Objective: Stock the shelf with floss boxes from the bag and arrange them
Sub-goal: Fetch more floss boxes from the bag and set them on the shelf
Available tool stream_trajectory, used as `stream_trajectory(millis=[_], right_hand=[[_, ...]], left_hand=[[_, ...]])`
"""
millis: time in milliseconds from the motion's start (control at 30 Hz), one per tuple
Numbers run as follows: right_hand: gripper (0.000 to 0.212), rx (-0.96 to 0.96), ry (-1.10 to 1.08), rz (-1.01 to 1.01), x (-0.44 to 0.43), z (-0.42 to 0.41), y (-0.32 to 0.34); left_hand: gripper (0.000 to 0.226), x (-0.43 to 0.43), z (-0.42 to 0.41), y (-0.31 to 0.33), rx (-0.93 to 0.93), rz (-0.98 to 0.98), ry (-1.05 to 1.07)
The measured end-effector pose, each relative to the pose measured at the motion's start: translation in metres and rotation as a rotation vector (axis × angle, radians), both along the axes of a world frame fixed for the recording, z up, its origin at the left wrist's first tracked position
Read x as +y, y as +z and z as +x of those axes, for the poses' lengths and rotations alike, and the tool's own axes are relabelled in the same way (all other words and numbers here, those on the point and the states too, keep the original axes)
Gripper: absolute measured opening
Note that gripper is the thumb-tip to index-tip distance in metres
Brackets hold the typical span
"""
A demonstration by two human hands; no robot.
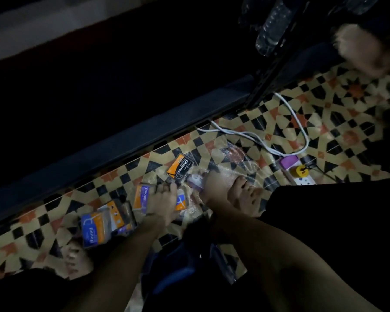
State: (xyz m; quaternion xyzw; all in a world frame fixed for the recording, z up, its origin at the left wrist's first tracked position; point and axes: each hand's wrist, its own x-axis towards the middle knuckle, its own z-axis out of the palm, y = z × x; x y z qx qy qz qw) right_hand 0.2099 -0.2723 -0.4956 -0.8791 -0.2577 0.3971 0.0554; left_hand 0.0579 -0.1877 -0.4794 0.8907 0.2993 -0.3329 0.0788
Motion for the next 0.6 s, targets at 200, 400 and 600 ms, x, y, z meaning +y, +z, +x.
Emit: stream_trajectory(millis=[200,400,600], right_hand=[[0.023,0.371,0.362,-0.279,0.053,0.04,0.074],[0.026,0.338,0.462,-0.235,0.106,0.06,0.242],[0.027,0.201,0.607,-0.088,0.117,0.041,0.406]], left_hand=[[0.094,0.05,0.006,0.057,-0.09,-0.168,0.164],[0.068,0.093,-0.004,0.177,-0.376,-0.045,0.093],[0.07,0.099,-0.028,0.317,-0.615,0.143,0.071]])
